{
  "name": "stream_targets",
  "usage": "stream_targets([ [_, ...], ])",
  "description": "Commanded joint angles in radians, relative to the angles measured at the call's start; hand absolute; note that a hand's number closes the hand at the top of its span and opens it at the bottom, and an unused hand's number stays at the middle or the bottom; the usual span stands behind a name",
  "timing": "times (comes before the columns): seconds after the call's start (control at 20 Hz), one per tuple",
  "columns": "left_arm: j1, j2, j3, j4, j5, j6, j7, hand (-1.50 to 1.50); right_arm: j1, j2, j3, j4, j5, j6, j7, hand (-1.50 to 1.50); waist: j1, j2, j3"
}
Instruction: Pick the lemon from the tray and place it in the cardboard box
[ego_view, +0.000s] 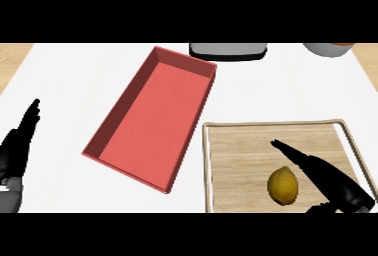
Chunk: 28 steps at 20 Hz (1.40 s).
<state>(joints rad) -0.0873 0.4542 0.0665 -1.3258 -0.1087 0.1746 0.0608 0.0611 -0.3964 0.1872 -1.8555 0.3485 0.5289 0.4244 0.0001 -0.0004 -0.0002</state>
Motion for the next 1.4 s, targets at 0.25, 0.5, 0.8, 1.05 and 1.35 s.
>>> stream_targets([
  [0.25, -0.028, -0.022, 0.016, -0.084, -0.053, -0.023, 0.12, 0.0, -0.024, 0.103, 0.043, 0.19, 0.173, -0.088, -0.043, 1.5, 0.002, 0.0, 0.001],
  [0.5, -0.042, -0.053, 0.024, -0.008, -0.068, -0.022, 0.046, 0.0, -0.071, 0.075, 0.009, 0.218, 0.303, -0.221, -0.15, 1.5, -0.001, 0.001, 0.0],
  [0.8, -0.01, -0.097, 0.021, -0.003, -0.1, 0.001, 0.011, 0.0, -0.174, 0.078, 0.015, 0.335, 0.405, -0.302, -0.255, 1.5, 0.003, 0.001, 0.0],
  [1.05, -0.016, -0.066, 0.018, -0.01, -0.07, -0.052, -0.012, 0.0, -0.432, -0.065, 0.08, 0.456, 0.449, -0.223, -0.502, 1.5, 0.064, 0.015, 0.002],
  [1.35, -0.051, -0.058, 0.033, -0.012, -0.089, -0.041, 0.027, 0.0, -0.649, -0.037, 0.017, 0.722, 0.544, -0.433, -0.651, 1.5, 0.032, 0.009, 0.001],
])
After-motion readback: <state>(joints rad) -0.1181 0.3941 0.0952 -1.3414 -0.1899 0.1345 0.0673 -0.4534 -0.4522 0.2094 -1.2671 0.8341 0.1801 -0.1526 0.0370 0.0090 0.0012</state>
